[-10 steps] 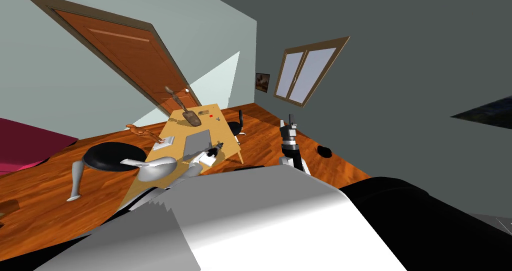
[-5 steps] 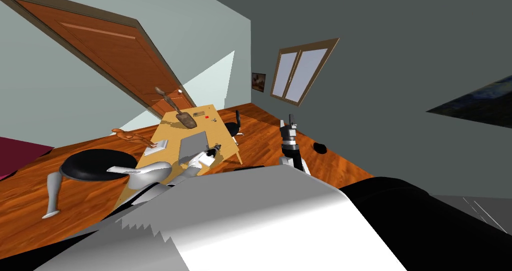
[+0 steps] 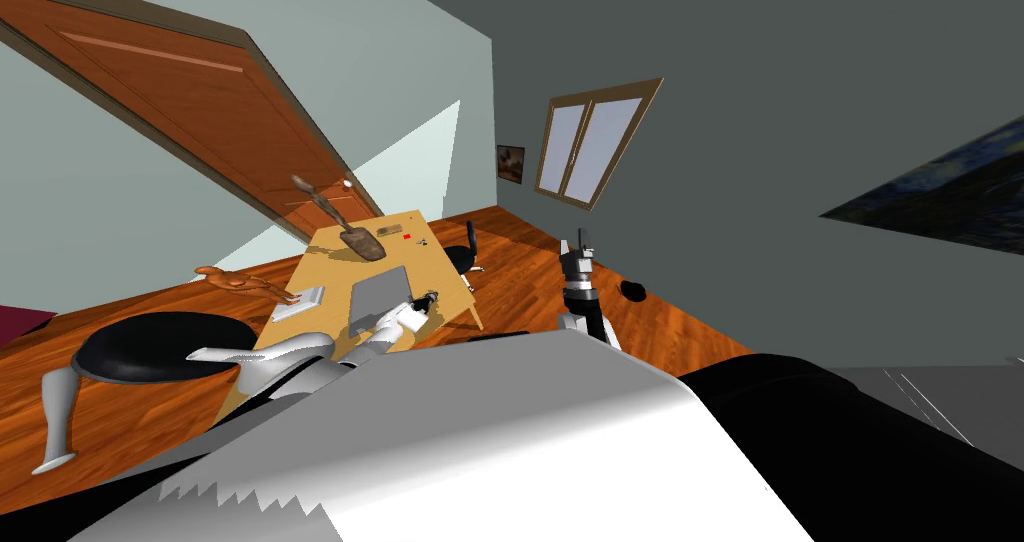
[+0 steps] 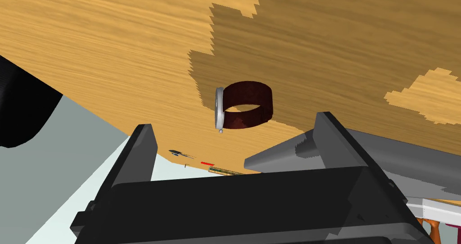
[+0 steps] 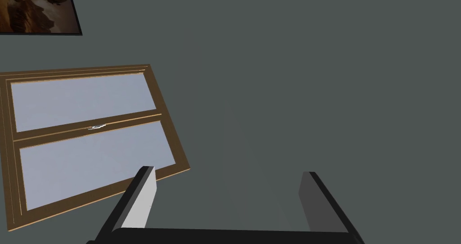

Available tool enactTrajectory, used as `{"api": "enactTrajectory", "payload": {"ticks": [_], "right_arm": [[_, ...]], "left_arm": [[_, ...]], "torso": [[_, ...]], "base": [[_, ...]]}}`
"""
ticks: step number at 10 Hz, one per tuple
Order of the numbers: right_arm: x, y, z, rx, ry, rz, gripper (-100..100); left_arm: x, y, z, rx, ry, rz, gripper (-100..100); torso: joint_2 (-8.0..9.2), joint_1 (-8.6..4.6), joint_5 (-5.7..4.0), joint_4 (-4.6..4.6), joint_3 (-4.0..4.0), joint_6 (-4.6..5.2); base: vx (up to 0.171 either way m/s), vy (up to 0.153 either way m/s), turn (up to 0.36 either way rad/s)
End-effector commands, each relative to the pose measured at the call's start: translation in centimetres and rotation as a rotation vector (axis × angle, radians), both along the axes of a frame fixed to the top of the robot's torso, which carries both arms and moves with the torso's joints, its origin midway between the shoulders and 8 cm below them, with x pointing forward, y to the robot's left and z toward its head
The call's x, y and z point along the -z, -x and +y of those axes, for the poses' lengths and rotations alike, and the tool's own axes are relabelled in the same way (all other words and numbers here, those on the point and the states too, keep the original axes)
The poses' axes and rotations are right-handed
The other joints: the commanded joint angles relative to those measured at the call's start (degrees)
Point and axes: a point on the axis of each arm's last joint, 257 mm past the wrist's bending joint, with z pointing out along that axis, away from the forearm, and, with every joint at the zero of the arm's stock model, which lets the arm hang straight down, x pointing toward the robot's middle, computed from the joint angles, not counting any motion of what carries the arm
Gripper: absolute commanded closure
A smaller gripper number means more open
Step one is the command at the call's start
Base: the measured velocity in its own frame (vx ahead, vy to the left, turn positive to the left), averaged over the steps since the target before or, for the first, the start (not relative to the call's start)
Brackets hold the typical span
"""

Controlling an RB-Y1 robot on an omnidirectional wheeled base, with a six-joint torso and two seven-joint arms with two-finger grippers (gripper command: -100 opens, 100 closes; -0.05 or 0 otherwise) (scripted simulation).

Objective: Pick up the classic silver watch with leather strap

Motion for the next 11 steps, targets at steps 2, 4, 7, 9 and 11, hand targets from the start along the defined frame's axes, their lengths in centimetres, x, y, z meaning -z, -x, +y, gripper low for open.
{"api": "enactTrajectory", "payload": {"ticks": [2,4,7,9,11], "right_arm": [[0.0,0.0,0.0,0.000,0.000,0.000,0],[0.0,0.0,0.0,0.000,0.000,0.000,0],[0.0,0.0,0.0,0.000,0.000,0.000,0],[0.0,0.0,0.0,0.000,0.000,0.000,0],[0.0,0.0,0.0,0.000,0.000,0.000,0]], "left_arm": [[0.5,0.6,0.4,0.002,0.000,-0.001,-100],[1.0,1.3,0.7,0.005,0.000,-0.001,-100],[1.5,1.9,1.1,0.006,-0.001,0.001,-100],[1.5,2.0,1.1,0.007,0.000,0.000,100],[1.4,1.7,1.0,0.006,0.004,-0.006,100]], "torso": [[0.00,-0.01,0.00,0.00,0.00,0.00],[-0.23,-0.06,-0.01,-0.05,-0.13,0.00],[-0.34,-0.07,-0.01,-0.07,-0.19,0.00],[-0.09,-0.02,0.00,-0.01,-0.05,0.02],[-0.08,-0.02,-0.02,-0.10,-0.09,0.05]], "base": [[0.021,-0.001,0.006],[0.077,-0.018,0.016],[0.073,-0.014,0.012],[0.005,0.000,0.006],[0.000,0.000,0.000]]}}
